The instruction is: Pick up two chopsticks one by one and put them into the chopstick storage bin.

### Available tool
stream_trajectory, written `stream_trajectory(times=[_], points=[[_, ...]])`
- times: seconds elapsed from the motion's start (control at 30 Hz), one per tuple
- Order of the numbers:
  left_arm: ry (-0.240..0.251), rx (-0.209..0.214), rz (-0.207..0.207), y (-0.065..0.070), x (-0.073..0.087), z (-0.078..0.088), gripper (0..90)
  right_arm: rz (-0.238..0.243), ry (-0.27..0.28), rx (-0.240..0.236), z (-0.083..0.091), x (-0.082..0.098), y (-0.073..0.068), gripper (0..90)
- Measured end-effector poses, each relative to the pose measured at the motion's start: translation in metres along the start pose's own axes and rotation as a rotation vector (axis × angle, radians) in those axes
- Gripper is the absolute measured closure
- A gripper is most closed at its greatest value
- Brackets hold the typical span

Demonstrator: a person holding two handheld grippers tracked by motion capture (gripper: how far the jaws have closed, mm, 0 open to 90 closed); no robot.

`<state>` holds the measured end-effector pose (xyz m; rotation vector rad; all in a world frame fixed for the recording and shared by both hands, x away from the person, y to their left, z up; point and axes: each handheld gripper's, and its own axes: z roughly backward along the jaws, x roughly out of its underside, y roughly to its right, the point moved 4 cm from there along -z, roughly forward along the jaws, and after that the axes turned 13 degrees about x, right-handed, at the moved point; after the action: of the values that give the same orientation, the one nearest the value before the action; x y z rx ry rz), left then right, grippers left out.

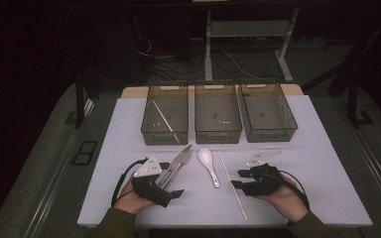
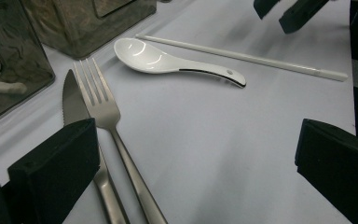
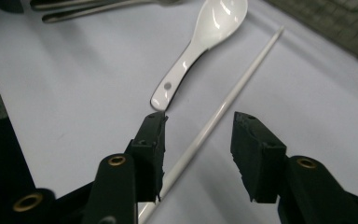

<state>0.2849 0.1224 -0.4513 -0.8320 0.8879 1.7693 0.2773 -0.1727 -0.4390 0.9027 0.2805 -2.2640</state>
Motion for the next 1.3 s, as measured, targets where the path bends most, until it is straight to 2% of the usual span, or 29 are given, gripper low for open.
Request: stream_trajectory(times=[0.13,0.27,0.47,0.57,0.63,0.8,0.9,1.03,1.13,1.2,1.27,1.3], points=[[-0.001,-0.001,-0.002,0.0,0.0,0.0,0.0,-0.017,-0.027,-0.001,-0.006,0.009,-0.001,57.5],[-0.001,0.0,-0.003,0.0,0.0,0.0,0.0,-0.015,-0.055,0.006,-0.014,0.012,-0.006,58.8],[0.001,0.001,-0.004,0.001,0.0,0.0,0.0,0.02,-0.093,0.008,-0.021,0.018,-0.018,63.9],[0.002,0.001,-0.004,0.001,-0.001,0.0,0.0,0.034,-0.108,0.019,-0.023,0.02,-0.02,67.4],[-0.005,0.002,-0.005,0.001,0.0,0.0,0.0,0.056,-0.11,0.044,-0.023,0.02,-0.02,71.8],[-0.003,0.0,-0.004,0.001,0.0,0.0,0.0,0.098,-0.119,0.059,-0.022,0.019,-0.021,73.0],[-0.005,0.001,-0.008,0.001,0.0,0.001,0.0,0.116,-0.125,0.075,-0.021,0.02,-0.019,74.5],[0.002,0.001,-0.002,0.001,0.0,0.0,0.0,0.127,-0.14,0.123,-0.018,0.022,-0.008,76.5],[-0.002,0.001,-0.005,0.001,0.0,0.0,0.0,0.12,-0.15,0.14,-0.016,0.024,0.001,77.4],[0.003,0.001,-0.002,0.001,0.0,0.0,0.0,0.113,-0.151,0.131,-0.015,0.024,0.004,78.5],[-0.003,0.001,-0.007,0.001,0.0,0.0,0.0,0.129,-0.157,0.167,-0.015,0.025,0.008,78.9],[-0.004,0.0,-0.006,0.0,0.0,0.001,0.0,0.12,-0.159,0.156,-0.015,0.025,0.012,79.1]])
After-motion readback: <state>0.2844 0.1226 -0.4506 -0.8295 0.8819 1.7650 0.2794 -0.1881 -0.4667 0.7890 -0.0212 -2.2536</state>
